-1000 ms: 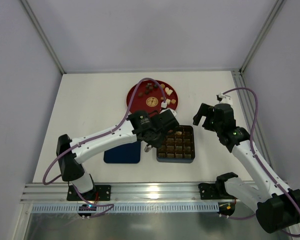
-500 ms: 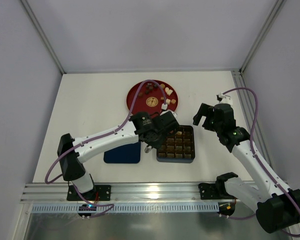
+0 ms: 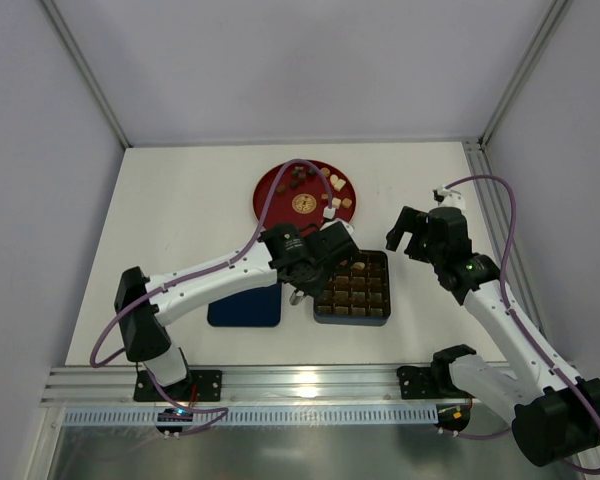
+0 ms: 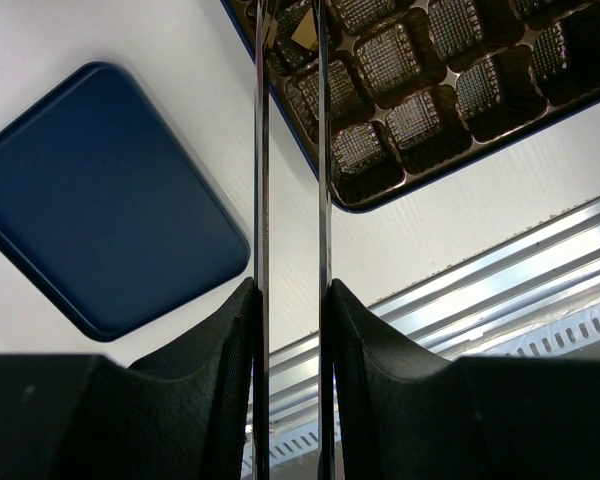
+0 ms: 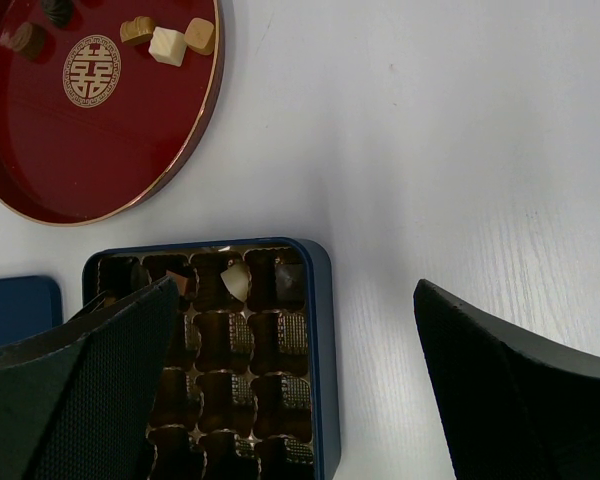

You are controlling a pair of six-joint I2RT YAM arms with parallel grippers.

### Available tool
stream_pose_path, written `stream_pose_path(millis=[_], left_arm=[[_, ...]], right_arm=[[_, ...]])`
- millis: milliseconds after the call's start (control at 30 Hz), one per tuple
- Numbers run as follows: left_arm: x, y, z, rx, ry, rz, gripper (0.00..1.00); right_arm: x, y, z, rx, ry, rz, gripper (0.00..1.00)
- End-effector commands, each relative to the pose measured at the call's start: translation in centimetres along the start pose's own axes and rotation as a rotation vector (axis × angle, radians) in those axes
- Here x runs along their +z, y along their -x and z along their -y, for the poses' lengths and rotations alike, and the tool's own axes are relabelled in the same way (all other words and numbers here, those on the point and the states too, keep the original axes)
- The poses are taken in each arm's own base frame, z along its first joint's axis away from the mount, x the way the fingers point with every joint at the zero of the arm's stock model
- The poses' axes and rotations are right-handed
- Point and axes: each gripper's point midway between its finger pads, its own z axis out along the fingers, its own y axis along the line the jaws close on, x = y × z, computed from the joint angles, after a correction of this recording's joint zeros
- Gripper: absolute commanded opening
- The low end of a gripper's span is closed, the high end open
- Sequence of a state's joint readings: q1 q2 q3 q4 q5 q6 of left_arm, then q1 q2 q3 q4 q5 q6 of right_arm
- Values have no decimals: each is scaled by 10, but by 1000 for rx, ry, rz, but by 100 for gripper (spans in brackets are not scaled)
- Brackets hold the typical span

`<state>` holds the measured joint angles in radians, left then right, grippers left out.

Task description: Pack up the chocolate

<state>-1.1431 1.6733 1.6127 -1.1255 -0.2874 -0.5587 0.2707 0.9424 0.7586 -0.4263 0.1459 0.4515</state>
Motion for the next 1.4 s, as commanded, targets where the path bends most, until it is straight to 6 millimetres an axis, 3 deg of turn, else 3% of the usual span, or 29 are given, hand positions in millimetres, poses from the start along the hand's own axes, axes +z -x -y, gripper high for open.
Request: stream_pose_path(millis=[0, 267, 900, 1100, 1200, 1367], left_arm=[[-1, 10, 2, -5, -18, 39, 33], [-7, 12, 3, -9, -36, 48, 33], [-47, 29, 1, -44, -122, 120, 34], [-46, 45, -22, -89, -117, 139, 34], [-39, 59, -43, -122, -93, 144, 34], [-22, 94, -99, -221, -15, 177, 34]], right_arm=[[0, 12, -5, 16, 16, 44, 100], [0, 11, -4, 17, 15, 41, 100], [1, 11, -6, 20, 23, 41, 100], [1, 12, -7, 21, 24, 40, 100], [1, 13, -8, 19, 30, 40, 100], [1, 14, -8, 12, 30, 40, 100]])
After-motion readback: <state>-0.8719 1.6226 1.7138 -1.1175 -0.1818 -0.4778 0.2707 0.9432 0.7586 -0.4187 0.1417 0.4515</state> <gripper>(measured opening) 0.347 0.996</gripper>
